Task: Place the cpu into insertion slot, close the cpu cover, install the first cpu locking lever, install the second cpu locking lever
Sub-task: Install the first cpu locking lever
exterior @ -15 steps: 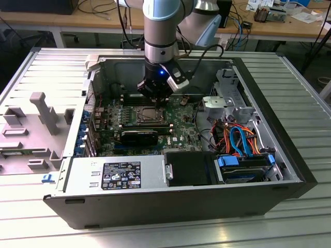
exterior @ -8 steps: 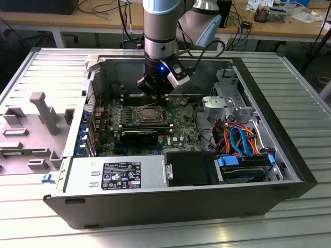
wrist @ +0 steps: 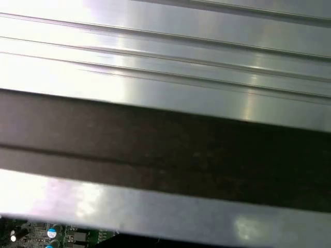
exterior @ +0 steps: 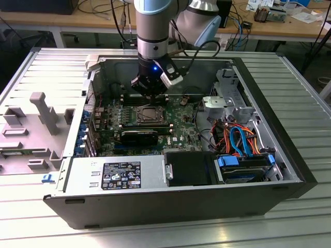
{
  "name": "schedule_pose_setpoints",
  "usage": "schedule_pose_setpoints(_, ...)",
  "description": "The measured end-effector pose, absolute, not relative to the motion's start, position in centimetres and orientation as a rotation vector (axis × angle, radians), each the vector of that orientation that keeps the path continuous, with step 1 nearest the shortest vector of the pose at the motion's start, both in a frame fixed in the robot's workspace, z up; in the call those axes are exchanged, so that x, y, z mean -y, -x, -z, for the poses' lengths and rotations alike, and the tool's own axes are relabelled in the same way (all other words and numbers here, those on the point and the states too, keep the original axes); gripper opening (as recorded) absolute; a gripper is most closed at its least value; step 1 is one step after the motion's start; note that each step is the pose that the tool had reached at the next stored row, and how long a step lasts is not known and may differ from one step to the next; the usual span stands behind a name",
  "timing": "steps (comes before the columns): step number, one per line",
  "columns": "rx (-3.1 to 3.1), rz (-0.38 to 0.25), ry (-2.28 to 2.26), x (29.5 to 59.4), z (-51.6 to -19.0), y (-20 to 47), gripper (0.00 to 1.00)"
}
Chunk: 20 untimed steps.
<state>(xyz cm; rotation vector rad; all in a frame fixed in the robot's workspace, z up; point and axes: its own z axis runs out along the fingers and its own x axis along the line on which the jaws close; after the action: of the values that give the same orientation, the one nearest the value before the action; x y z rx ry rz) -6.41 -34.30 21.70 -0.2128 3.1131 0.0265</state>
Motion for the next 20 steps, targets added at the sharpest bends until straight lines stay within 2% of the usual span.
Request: schedule_pose_setpoints(20, -3.111, -0.026, 0.202, 34.3, -21.5, 8.5, 0.11)
